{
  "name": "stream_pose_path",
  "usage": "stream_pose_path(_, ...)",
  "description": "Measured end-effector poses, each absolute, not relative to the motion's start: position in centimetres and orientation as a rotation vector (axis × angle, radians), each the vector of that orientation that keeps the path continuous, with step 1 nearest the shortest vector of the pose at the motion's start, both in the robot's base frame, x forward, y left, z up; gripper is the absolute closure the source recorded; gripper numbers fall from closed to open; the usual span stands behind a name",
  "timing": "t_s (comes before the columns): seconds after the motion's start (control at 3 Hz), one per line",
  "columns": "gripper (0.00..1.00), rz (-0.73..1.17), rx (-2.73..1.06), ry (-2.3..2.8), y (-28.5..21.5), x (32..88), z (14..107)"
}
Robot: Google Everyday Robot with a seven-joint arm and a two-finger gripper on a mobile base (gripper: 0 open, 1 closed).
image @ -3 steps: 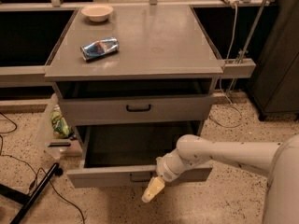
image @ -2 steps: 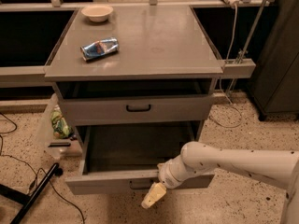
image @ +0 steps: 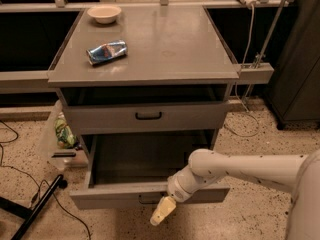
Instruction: Open middle drawer
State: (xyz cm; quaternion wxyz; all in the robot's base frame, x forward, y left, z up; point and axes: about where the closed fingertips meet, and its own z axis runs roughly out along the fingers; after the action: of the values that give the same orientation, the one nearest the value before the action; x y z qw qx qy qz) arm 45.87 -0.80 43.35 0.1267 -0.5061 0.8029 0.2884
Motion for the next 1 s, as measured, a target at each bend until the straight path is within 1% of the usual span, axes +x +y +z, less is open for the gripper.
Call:
stream_pose_path(0.67,0.0,0.872,-1.485,2.383,-0.8,44.6,43.6)
stream_pose_path(1.0,0.0,0.933,-1.442,2.43,-0.8,42.9,43.9)
